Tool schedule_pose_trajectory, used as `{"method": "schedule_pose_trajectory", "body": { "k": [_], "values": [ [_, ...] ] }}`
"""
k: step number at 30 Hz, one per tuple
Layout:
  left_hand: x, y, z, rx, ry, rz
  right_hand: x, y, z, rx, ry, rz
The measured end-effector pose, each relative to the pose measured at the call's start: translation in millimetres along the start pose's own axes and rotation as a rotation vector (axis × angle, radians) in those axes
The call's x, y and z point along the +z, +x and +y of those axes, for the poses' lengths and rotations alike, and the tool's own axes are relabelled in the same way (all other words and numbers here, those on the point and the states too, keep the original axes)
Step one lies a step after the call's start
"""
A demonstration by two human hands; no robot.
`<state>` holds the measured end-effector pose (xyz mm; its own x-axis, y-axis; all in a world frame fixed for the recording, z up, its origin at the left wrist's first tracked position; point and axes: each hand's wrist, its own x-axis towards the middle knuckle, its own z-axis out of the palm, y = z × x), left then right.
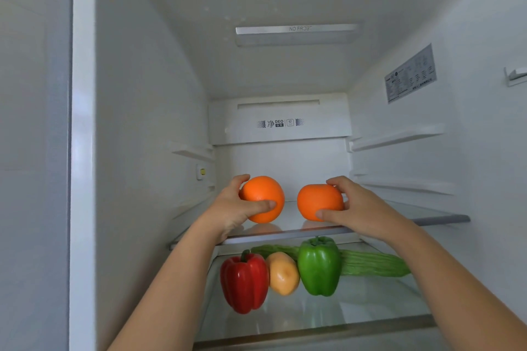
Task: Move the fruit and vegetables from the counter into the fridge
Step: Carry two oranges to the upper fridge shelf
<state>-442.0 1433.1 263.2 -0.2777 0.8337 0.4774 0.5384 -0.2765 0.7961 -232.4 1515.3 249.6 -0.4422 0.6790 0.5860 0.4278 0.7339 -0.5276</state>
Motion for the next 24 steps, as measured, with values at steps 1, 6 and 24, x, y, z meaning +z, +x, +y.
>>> {"method": "schedule_pose_trajectory", "body": {
  "k": [1,6,24],
  "values": [
    [-1,0,-1,-0.002,0.002,0.002,1,5,0,0.016,-0.007,-0.012],
    [-3,5,-2,-0.016,-0.027,-0.037,7,28,-4,0.055,-0.029,-0.083],
    [-5,10,-6,-0.027,0.011,0.01,15,37,1,0.046,-0.022,-0.119]
  ]
}}
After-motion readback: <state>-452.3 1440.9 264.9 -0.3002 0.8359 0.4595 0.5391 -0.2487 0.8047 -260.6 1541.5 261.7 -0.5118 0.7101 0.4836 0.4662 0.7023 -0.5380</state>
